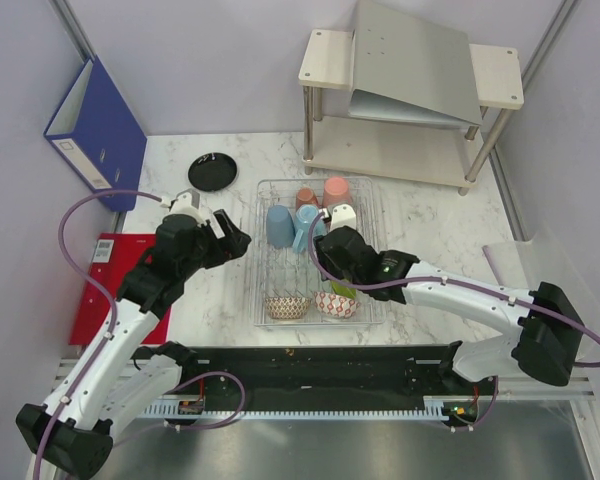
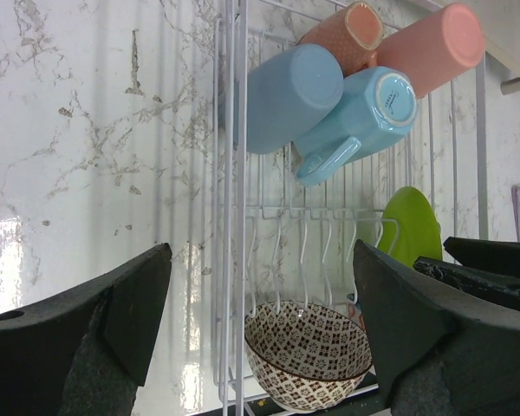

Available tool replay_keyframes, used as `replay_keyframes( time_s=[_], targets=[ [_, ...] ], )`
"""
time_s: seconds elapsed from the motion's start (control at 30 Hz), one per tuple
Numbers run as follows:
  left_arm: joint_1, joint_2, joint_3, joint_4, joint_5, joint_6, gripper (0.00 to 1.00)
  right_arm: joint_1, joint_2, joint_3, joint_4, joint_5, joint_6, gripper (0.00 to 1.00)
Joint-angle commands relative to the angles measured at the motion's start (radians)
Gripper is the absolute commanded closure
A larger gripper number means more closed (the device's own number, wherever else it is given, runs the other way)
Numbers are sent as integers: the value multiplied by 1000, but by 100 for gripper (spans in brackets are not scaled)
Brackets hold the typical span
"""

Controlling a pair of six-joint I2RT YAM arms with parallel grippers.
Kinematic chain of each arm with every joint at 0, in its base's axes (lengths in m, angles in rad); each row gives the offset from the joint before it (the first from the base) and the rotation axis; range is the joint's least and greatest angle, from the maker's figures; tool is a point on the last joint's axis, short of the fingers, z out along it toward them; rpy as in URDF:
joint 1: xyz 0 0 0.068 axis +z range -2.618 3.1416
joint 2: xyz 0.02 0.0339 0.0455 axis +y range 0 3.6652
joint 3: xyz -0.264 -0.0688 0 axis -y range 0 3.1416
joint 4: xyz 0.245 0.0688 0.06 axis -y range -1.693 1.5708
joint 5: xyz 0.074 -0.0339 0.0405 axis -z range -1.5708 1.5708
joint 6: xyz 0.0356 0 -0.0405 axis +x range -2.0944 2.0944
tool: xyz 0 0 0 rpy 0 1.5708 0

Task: Unload the mixed dishes from the dish rack
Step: Pick up the plate from the dish rack.

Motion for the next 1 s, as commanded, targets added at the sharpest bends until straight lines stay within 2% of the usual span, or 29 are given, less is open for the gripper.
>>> replay_keyframes(
  time_s=[0.0,0.17,0.23,0.37,0.47,0.67,0.97],
  targets=[
    [-1,8,0,20,13,14,9,2,25,-24,25,-27,32,43],
    [-1,11,-12,25,19,13,9,0,49,-35,36,-47,38,46],
    [-1,12,-23,31,22,13,9,0,51,-38,42,-56,40,55],
    [-1,16,-41,46,25,9,9,2,34,-38,39,-63,40,83],
    [-1,19,-46,54,31,5,10,2,5,-36,27,-56,40,90],
    [-1,28,-33,55,34,14,10,8,-41,1,-19,-44,22,100],
    [-1,51,-30,61,57,6,10,9,-129,71,-134,-27,-9,100]
  ],
)
